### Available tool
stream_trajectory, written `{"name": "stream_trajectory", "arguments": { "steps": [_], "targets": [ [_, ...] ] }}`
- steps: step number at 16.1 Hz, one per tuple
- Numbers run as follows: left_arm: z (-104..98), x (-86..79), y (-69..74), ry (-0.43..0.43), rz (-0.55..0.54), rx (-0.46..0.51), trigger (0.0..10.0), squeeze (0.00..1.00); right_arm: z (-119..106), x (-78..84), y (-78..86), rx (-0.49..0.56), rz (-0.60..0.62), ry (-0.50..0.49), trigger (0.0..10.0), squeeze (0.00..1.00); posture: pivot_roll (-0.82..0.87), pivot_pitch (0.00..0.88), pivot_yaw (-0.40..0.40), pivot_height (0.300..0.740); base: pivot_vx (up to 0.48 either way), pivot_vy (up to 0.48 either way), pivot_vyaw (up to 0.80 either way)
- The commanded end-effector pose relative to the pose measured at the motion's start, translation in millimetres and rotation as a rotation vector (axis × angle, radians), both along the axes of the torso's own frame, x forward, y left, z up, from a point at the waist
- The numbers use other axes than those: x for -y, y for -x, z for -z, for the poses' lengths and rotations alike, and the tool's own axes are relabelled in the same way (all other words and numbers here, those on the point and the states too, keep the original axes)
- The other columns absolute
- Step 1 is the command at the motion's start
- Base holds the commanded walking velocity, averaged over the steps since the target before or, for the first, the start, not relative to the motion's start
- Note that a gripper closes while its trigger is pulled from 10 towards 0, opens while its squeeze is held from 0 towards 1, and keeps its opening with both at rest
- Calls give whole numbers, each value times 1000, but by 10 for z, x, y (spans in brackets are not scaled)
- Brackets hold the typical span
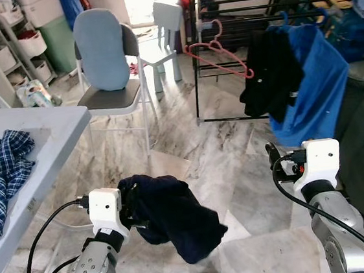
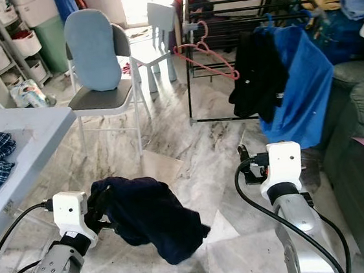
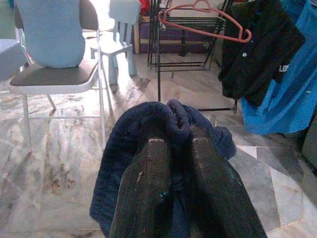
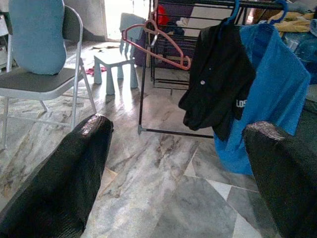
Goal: Hang hanger
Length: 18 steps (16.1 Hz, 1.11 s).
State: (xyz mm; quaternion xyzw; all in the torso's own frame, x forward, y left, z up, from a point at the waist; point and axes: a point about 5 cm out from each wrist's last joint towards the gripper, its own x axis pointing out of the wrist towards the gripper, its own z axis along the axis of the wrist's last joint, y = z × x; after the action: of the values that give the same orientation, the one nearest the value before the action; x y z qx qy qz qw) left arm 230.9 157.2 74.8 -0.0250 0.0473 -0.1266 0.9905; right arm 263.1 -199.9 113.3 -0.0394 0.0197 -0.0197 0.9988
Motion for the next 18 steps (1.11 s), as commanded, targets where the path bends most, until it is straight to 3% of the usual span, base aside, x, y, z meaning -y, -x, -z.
{"name": "stream_trajectory", "arguments": {
  "steps": [1, 7, 11, 18],
  "targets": [
    [-65, 7, -45, 6, 7, 23, 10000, 0, -11, -29, -11, 8, -12, -16, 10000, 0, -112, 0, 38, 740, 428, 0, 0],
    [-68, 31, -64, 20, 11, 18, 10000, 0, 0, -36, -15, -2, -10, -62, 10000, 0, -117, 0, 39, 740, 419, 0, 0],
    [-63, 54, -81, 28, 14, 15, 10000, 0, 6, -20, -33, -5, 25, 48, 10000, 0, -122, 0, 34, 740, 417, 0, 0],
    [-59, 76, -106, 30, 13, 10, 10000, 0, 33, -110, -56, -1, -22, 70, 10000, 0, -123, 0, 31, 740, 412, 211, 0]
  ]
}}
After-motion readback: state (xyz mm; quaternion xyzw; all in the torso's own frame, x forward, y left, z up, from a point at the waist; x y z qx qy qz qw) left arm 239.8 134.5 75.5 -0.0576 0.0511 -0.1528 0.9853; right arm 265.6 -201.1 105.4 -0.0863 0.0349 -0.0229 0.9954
